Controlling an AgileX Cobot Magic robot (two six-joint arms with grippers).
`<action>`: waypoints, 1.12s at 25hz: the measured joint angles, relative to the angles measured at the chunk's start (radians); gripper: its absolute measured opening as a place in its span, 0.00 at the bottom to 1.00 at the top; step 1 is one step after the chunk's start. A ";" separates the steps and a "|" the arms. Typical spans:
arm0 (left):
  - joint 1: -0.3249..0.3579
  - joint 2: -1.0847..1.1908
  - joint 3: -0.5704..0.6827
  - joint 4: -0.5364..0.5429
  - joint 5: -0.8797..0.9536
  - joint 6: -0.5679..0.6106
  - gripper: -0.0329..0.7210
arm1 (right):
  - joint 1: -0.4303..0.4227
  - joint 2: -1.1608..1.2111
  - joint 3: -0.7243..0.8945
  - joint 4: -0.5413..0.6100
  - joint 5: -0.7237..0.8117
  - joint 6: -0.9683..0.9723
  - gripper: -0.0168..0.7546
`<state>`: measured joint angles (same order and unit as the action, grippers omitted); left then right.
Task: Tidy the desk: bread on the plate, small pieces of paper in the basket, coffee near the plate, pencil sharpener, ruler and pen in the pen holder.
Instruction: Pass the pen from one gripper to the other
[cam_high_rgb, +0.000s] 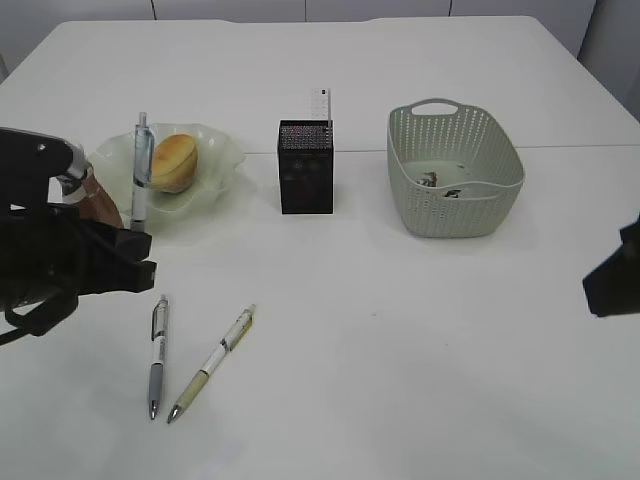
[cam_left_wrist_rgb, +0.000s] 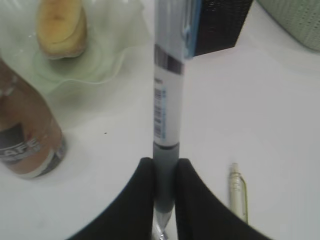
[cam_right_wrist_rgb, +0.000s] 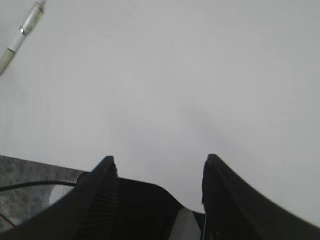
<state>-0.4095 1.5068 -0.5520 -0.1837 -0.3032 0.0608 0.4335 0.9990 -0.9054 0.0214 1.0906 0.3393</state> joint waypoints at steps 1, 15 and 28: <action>-0.019 0.000 0.000 0.002 -0.011 0.000 0.12 | 0.000 0.002 -0.002 0.005 -0.028 0.000 0.58; -0.105 -0.002 0.002 0.227 -0.277 -0.417 0.12 | 0.000 0.095 -0.004 0.035 -0.408 -0.033 0.58; -0.107 -0.002 0.002 0.532 -0.265 -0.644 0.12 | 0.000 0.385 -0.050 0.294 -0.695 -0.346 0.58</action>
<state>-0.5165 1.5048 -0.5498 0.3484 -0.5685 -0.5827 0.4335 1.3841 -0.9558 0.3153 0.3956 -0.0067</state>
